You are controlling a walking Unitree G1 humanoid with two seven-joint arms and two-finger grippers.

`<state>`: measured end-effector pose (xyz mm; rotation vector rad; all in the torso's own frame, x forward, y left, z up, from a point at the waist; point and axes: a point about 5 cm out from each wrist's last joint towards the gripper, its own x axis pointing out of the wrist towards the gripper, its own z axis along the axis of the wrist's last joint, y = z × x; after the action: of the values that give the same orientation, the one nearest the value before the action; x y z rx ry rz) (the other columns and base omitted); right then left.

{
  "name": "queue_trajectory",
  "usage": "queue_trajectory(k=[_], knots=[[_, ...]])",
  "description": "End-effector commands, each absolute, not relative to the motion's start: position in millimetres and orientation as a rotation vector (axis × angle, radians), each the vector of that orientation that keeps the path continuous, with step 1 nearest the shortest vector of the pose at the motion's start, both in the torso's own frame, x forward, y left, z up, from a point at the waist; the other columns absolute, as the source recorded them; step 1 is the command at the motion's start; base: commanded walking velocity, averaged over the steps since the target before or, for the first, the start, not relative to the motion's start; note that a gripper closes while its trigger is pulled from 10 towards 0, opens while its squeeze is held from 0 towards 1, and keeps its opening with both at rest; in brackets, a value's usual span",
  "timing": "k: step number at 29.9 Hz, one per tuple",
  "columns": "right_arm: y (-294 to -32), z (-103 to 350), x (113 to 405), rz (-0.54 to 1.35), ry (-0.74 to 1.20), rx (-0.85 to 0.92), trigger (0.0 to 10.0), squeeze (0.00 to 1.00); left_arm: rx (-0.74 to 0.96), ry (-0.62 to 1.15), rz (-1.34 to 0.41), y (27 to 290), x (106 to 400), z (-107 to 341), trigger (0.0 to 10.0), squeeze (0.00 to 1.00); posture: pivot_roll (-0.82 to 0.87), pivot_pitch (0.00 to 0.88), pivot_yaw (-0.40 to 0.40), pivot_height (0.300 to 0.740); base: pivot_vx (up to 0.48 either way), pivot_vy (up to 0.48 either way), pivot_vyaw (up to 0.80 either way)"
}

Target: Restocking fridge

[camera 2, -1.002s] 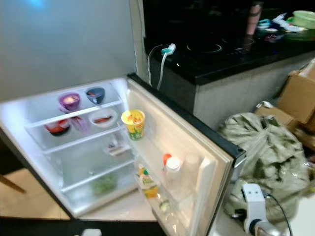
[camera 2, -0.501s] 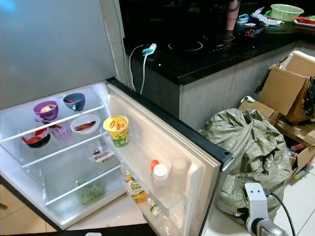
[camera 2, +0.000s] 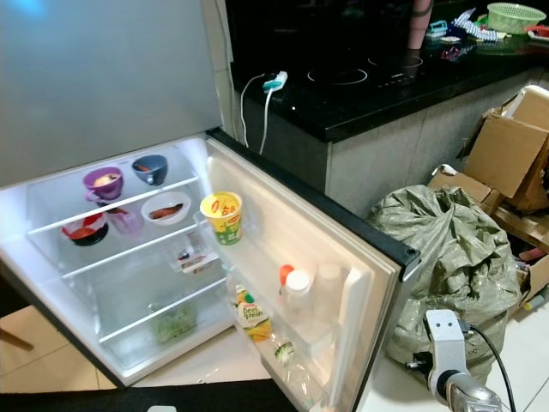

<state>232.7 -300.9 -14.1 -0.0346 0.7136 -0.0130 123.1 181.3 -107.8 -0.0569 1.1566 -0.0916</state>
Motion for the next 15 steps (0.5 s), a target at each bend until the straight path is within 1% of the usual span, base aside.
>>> queue_trajectory(k=[1,15], knots=[[-302.6,-12.6,233.3,-0.019,0.706,-0.042,10.0,0.00,-0.048,1.200,-0.094,182.8,112.1,-111.0,10.0,0.00,-0.06,0.000,0.010,0.740,-0.360,0.000,0.00],[-302.9,-11.4,234.9,-0.019,0.705,-0.051,10.0,0.00,-0.056,1.197,-0.098,178.7,113.0,-111.2,10.0,0.00,-0.06,0.000,0.010,0.740,-0.358,0.000,0.00]])
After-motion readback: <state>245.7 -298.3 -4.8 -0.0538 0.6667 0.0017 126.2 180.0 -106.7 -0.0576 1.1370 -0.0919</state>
